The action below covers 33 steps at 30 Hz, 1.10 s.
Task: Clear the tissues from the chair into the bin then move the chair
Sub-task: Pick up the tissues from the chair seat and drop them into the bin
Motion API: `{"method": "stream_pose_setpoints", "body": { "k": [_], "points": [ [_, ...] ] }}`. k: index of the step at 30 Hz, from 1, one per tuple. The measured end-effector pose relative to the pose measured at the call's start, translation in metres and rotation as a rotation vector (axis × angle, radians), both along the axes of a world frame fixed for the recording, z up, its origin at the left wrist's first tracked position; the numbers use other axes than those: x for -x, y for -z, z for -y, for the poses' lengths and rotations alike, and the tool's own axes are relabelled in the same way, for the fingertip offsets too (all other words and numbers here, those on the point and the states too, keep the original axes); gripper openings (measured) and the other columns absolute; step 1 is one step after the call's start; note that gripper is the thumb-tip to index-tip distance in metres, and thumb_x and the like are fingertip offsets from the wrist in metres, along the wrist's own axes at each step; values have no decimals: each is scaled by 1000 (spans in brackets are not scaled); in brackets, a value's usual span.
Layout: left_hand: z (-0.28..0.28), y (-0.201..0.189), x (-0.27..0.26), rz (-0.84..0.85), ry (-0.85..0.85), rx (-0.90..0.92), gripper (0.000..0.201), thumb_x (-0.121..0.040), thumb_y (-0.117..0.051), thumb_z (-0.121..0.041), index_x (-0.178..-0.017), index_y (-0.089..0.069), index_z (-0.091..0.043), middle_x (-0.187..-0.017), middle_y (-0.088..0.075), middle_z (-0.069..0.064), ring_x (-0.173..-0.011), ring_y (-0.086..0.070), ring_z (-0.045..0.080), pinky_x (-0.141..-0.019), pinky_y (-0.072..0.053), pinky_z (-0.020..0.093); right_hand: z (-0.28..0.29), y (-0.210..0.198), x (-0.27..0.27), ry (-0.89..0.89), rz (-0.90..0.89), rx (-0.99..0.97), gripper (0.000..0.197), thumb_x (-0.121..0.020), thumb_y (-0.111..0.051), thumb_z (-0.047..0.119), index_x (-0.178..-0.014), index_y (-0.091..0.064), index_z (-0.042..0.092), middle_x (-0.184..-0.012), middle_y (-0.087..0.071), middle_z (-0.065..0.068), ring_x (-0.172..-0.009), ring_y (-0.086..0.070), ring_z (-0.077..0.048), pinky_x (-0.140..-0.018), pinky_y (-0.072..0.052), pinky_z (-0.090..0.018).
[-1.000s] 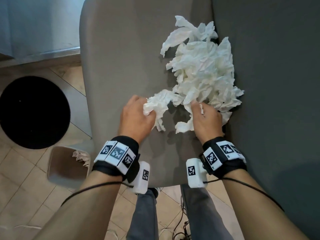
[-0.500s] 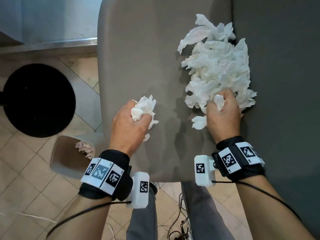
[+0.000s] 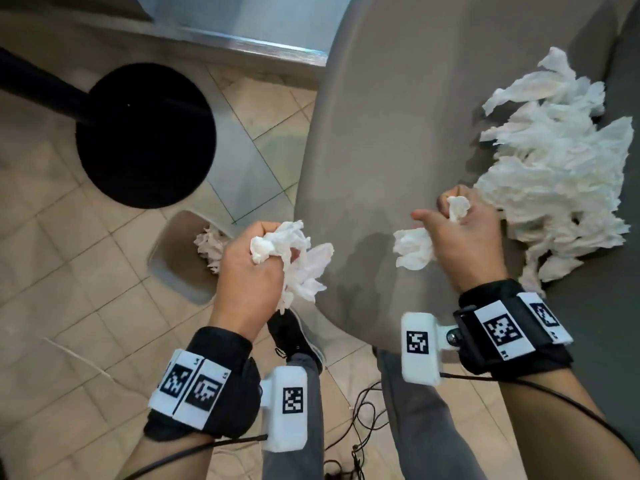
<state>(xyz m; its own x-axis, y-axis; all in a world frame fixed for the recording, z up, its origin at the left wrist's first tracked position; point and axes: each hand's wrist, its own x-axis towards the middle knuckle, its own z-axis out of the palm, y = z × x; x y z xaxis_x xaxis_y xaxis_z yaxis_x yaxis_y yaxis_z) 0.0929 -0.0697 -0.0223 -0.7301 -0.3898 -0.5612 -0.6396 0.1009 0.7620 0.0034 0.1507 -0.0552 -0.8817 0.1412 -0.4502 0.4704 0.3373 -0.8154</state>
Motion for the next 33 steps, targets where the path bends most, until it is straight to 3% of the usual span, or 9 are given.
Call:
{"method": "stream_pose_setpoints", "body": {
  "k": [3,7,13,16,20,26,28,30,33],
  "points": [
    [31,4,-28,-7,-125,9,23,-83,-50,12,-81,-63,-6,-72,-64,3,-63,-59,8,-54,-49,24,44,1,-13,-79,-36,57,29,-81,-51,0,-71,-39,24,-76,-42,-3,-70,-64,-15,-64,-46,-34],
    [76,28,-63,51,-219,82,4,-93,-66,-18,-94,-69,-17,-69,-67,-4,-61,-63,8,-57,-53,24,112,11,-35,-242,-139,-11,18,-94,-52,12,-82,-42,21,-70,-45,8,-59,-42,-3,-58,-38,-21],
    [152,98,-97,167,-136,358,14,-90,-67,-24,-100,-72,-14,-92,-72,1,-84,-65,21,-71,-47,25,220,50,-80,-532,-82,29,6,-97,-56,28,-97,-51,26,-76,-62,9,-72,-61,-14,-62,-43,-20],
    [182,129,-98,195,-35,382,13,-90,-68,-32,-95,-65,-20,-86,-67,-6,-78,-61,12,-62,-40,13,268,89,-97,-619,-38,22,21,-96,-56,37,-101,-57,16,-82,-62,3,-76,-58,-18,-63,-40,-27],
    [214,170,-96,268,-30,312,23,-90,-62,-29,-111,-53,-25,-92,-62,-12,-80,-59,4,-61,-41,19,320,147,-110,-652,129,97,34,-93,-53,45,-107,-56,14,-98,-68,-4,-90,-64,-24,-78,-52,-39],
    [242,227,-99,291,34,189,60,-90,-66,-15,-141,-35,-17,-110,-53,-12,-99,-56,6,-73,-43,14,359,206,-120,-702,275,142,38,-90,-59,36,-125,-54,21,-126,-44,-7,-106,-55,-21,-95,-46,-35],
    [246,239,-104,310,57,129,68,-89,-67,-14,-146,-31,-19,-125,-53,-5,-108,-57,11,-87,-50,25,363,217,-123,-716,362,168,47,-89,-61,39,-133,-50,27,-133,-37,-7,-115,-52,-24,-99,-45,-39],
    [250,247,-111,356,64,105,75,-89,-65,-9,-152,-26,-23,-142,-47,0,-119,-52,14,-101,-46,33,361,224,-126,-757,414,189,56,-88,-62,42,-140,-43,32,-145,-30,-7,-128,-46,-29,-103,-45,-49],
    [250,249,-122,408,47,174,71,-91,-63,-14,-153,-29,-26,-151,-42,-1,-130,-46,14,-100,-35,24,349,221,-129,-810,422,171,58,-91,-59,33,-145,-39,32,-152,-29,-6,-136,-39,-27,-112,-35,-44]
  ]
}}
